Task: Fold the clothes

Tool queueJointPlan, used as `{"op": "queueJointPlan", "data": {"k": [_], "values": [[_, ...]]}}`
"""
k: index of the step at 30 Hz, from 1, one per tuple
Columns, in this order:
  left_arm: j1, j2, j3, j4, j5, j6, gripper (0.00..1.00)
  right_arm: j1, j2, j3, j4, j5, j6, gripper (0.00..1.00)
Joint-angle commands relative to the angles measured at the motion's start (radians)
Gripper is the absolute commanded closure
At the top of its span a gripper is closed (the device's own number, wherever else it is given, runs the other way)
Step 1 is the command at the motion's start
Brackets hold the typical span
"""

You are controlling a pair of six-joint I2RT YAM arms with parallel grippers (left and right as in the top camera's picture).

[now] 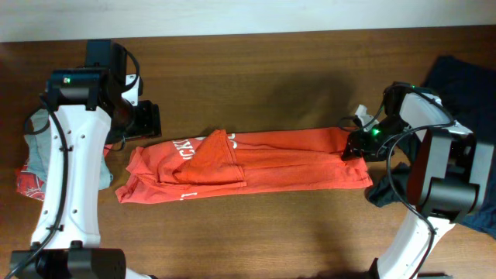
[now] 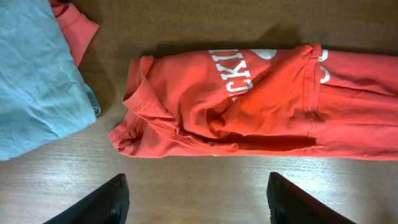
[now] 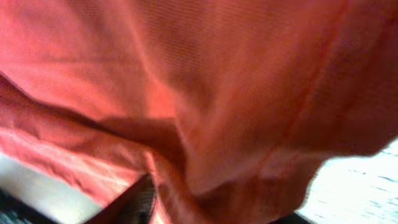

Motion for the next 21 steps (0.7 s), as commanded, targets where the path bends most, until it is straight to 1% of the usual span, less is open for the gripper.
{"op": "queueJointPlan", "data": {"k": [1,6,7,8,11,16,18,21], "values": [[0.002,0.008,-0.01,-0.001,0.012,-0.009,0.29,-0.007,0.039,-0.027,0.015,0.016,0.02,0.66],[0.002,0.008,-0.009,-0.001,0.012,-0.009,0.29,-0.038,0.039,-0.027,0.023,0.016,0.039,0.69],[0.002,0.008,-0.009,-0.001,0.012,-0.009,0.29,-0.04,0.039,-0.027,0.023,0.016,0.039,0.75],[0.002,0.008,-0.009,-0.002,0.012,-0.009,0.29,-0.041,0.039,-0.027,0.026,0.016,0.039,0.84],[0.002,0.008,-0.009,-0.002,0.012,-0.009,0.29,-0.042,0.039,-0.027,0.026,0.014,0.039,0.95],[0.002,0.008,-0.009,-0.017,0.011,-0.009,0.29,-0.042,0.019,0.036,-0.031,0.016,0.069,0.96],[0.002,0.008,-0.009,-0.028,0.01,-0.009,0.3,-0.049,-0.007,0.07,-0.044,0.058,0.123,0.96],[0.002,0.008,-0.009,-0.04,0.01,-0.009,0.29,-0.058,-0.056,0.132,-0.07,0.169,0.21,0.96]]}}
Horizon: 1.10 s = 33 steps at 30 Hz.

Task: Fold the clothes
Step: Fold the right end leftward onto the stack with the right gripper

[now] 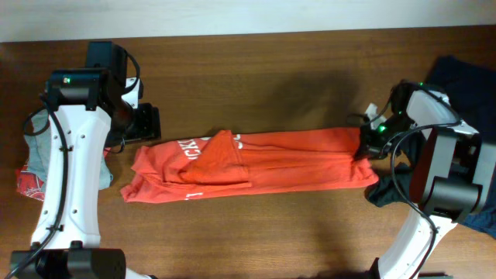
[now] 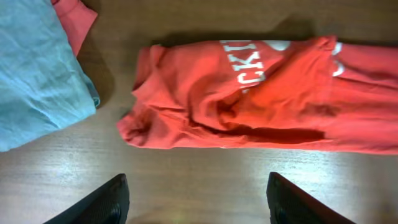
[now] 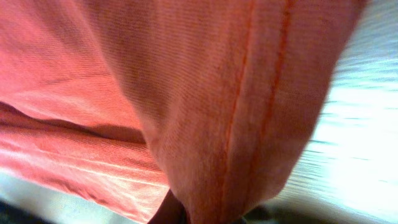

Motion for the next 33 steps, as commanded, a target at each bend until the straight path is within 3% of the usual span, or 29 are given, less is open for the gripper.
{"op": "queueJointPlan", "data": {"k": [1,7,12,22,33], "values": [[0.002,0.008,-0.009,-0.011,0.01,-0.009,0.29,-0.019,-0.08,0.099,-0.035,0.174,0.122,0.96],[0.002,0.008,-0.009,-0.018,0.01,-0.009,0.29,0.035,-0.147,0.207,-0.146,0.261,0.161,0.96],[0.002,0.008,-0.009,-0.018,0.011,-0.009,0.29,0.222,-0.165,0.212,-0.204,0.27,0.214,0.96],[0.002,0.008,-0.009,-0.018,0.011,-0.009,0.29,0.593,-0.151,0.212,-0.084,0.274,0.371,0.96],[0.002,0.008,-0.009,-0.018,0.011,-0.009,0.29,0.737,-0.099,0.21,-0.036,0.274,0.379,0.96]]}}
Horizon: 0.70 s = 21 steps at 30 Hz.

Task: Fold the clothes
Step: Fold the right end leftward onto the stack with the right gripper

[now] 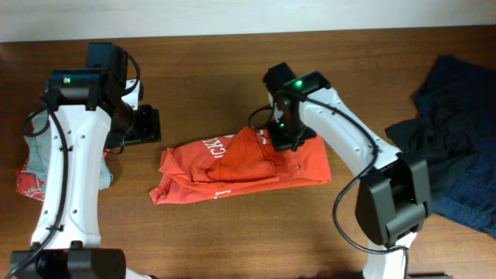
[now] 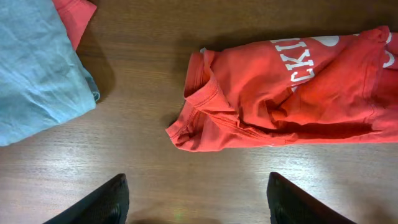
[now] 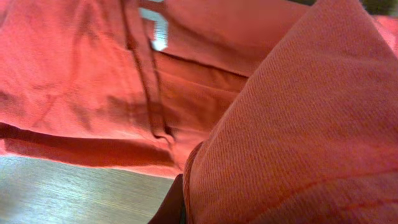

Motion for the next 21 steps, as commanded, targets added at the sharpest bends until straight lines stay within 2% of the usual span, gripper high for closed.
{"op": "queueJointPlan", "data": {"k": [1,6,8,9,13,16,17,21], "values": [[0.002,0.008,-0.009,-0.001,0.011,-0.009,0.29,0.032,0.016,0.01,0.013,0.013,0.018,0.95],[0.002,0.008,-0.009,-0.002,0.011,-0.009,0.29,0.037,0.034,0.01,0.018,0.012,0.018,0.94],[0.002,0.008,-0.009,-0.002,0.011,-0.009,0.29,0.038,0.05,0.01,0.018,0.01,0.009,0.8],[0.002,0.008,-0.009,-0.001,0.011,-0.009,0.29,0.039,0.055,0.01,0.019,-0.015,-0.028,0.75],[0.002,0.008,-0.009,0.0,0.011,-0.009,0.29,0.039,0.058,0.01,0.025,-0.233,-0.319,0.71],[0.002,0.008,-0.009,0.0,0.011,-0.009,0.29,0.039,0.058,0.01,0.02,-0.308,-0.418,0.65],[0.002,0.008,-0.009,0.0,0.011,-0.009,0.29,0.039,0.058,0.01,0.013,-0.326,-0.447,0.6],[0.002,0.008,-0.009,0.002,0.011,-0.009,0.29,0.037,0.058,0.01,0.007,-0.305,-0.463,0.59]]}}
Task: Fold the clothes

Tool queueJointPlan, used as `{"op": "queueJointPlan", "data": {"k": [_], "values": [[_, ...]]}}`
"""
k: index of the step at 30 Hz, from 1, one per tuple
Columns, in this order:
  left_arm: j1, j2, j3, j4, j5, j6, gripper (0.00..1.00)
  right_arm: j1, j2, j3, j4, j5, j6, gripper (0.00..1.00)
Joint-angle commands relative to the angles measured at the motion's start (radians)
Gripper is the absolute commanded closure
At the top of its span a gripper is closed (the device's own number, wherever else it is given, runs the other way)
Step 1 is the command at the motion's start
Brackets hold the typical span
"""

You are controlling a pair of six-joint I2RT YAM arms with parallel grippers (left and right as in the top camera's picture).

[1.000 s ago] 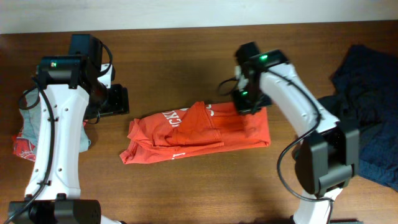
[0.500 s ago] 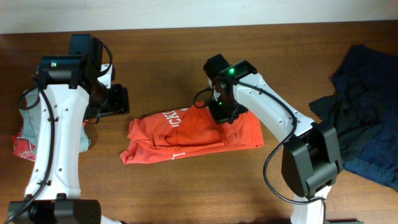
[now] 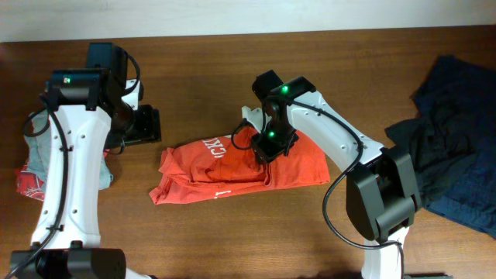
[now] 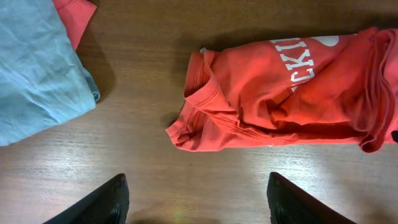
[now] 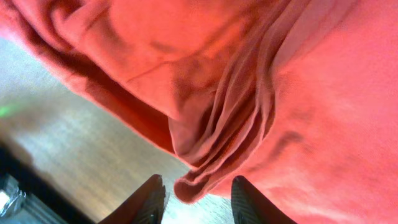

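Observation:
The red shirt (image 3: pixel 298 167) with white letters lies folded in half at the table's middle. Its collar end (image 4: pixel 199 99) shows in the left wrist view. My right gripper (image 3: pixel 267 146) sits low over the shirt's top layer, near the doubled-over hem. In the right wrist view the gripper (image 5: pixel 198 202) is open, and a bunched fold of red cloth (image 5: pixel 199 180) lies loose between the fingers (image 5: pixel 152 198). My left gripper (image 4: pixel 198 202) hangs open above bare wood to the left of the shirt, holding nothing.
A folded pale blue garment (image 4: pixel 37 68) with a red one (image 4: pixel 74 18) under it lies at the left edge. A heap of dark navy clothes (image 3: pixel 457 132) fills the right side. The table top is brown wood (image 3: pixel 232 240).
My right gripper was shut on the shirt's hem above the shirt's middle. It is now open and lower, and the hem rests bunched on the top layer. The left arm has not moved.
The shirt lay as a long strip with my right gripper shut on its right end. That end was then a little further right. Later the end was over the shirt's middle, halving its length, and now it has been let go.

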Motion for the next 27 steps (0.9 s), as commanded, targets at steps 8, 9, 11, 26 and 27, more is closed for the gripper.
{"op": "queueJointPlan", "data": {"k": [8,9,11,26,27], "values": [[0.002,0.008,-0.009,0.002,0.011,-0.009,0.28,-0.081,-0.051,0.018,-0.001,0.283,0.203,0.6],[0.002,0.008,-0.01,0.003,0.011,-0.009,0.23,-0.1,-0.074,0.018,-0.001,0.315,0.235,0.6],[0.002,0.008,-0.026,0.007,0.011,-0.009,0.19,-0.16,-0.156,0.018,-0.001,0.365,0.286,0.6],[0.002,0.014,-0.524,0.434,0.225,0.144,0.04,-0.433,-0.35,0.014,-0.143,0.364,0.248,0.49],[0.002,0.017,-0.535,0.446,0.225,0.15,0.04,-0.433,-0.35,0.014,-0.143,0.364,0.247,0.49]]}}
